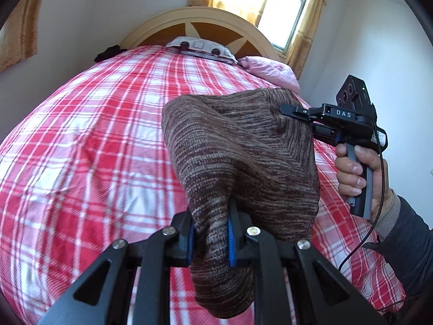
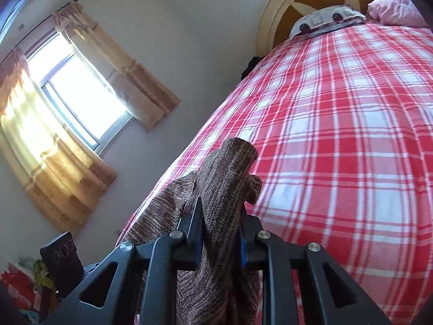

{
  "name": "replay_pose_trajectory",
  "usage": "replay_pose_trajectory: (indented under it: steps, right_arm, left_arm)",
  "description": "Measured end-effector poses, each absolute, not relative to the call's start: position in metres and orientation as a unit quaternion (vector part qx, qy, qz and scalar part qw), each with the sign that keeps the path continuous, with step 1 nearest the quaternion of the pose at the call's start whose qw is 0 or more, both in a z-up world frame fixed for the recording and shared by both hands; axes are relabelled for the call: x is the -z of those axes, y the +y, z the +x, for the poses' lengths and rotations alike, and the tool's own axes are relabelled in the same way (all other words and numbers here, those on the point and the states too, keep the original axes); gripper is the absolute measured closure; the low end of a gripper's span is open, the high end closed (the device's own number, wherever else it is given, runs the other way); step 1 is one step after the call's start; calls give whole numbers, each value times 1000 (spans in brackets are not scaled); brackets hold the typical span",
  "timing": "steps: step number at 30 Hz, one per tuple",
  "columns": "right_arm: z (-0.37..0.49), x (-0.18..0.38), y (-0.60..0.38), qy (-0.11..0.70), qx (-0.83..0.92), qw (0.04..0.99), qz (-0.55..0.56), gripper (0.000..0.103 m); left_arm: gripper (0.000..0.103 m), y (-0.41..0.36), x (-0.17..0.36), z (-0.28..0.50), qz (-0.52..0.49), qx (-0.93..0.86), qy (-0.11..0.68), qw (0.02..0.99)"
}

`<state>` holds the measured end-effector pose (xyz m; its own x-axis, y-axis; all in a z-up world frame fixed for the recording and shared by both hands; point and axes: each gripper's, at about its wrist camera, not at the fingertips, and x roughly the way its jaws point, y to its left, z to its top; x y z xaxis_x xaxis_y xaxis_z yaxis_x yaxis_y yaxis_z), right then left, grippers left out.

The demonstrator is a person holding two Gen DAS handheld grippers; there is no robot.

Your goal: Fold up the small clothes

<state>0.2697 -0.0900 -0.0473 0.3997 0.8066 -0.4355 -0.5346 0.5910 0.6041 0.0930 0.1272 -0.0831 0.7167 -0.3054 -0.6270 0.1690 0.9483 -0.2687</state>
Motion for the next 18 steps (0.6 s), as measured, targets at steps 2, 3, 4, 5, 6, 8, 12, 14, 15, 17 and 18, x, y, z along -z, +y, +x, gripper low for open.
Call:
replay_pose_trajectory:
  steps: [2, 3, 4, 5, 6, 8, 12, 14, 15, 17, 18]
  right_arm:
    - [266, 51, -75, 366, -418, 810, 186, 83]
    - [265, 52, -67, 369, -422, 807, 185, 83]
    - [264, 53, -61, 372, -425, 805, 184, 83]
    - [264, 55, -55, 374, -428, 802, 183, 83]
    - [265, 56, -48, 376, -430, 800, 183, 83]
    - [266, 59, -35, 380, -436, 794, 185, 83]
    - [269, 66, -9, 390, -446, 784, 184, 83]
    - [271, 70, 4, 397, -450, 779, 183, 83]
    - [274, 74, 12, 403, -450, 776, 181, 83]
    - [278, 82, 24, 415, -445, 774, 176, 83]
    - [281, 85, 29, 419, -442, 774, 172, 83]
  left_arm:
    - [84, 139, 85, 87, -105, 123, 356, 920]
    - [84, 144, 86, 85, -107, 120, 358, 920]
    - [84, 149, 88, 83, -109, 116, 359, 920]
    - [84, 155, 88, 80, -111, 113, 359, 920]
    - [84, 162, 89, 77, -116, 111, 360, 919]
    - [84, 174, 90, 72, -127, 107, 362, 917]
    - [84, 198, 87, 65, -149, 98, 360, 916]
    - [84, 207, 89, 62, -155, 93, 360, 915]
    - [84, 210, 91, 62, -157, 90, 362, 914]
    - [84, 218, 101, 64, -164, 83, 372, 910]
    - [84, 222, 107, 66, -170, 79, 378, 907]
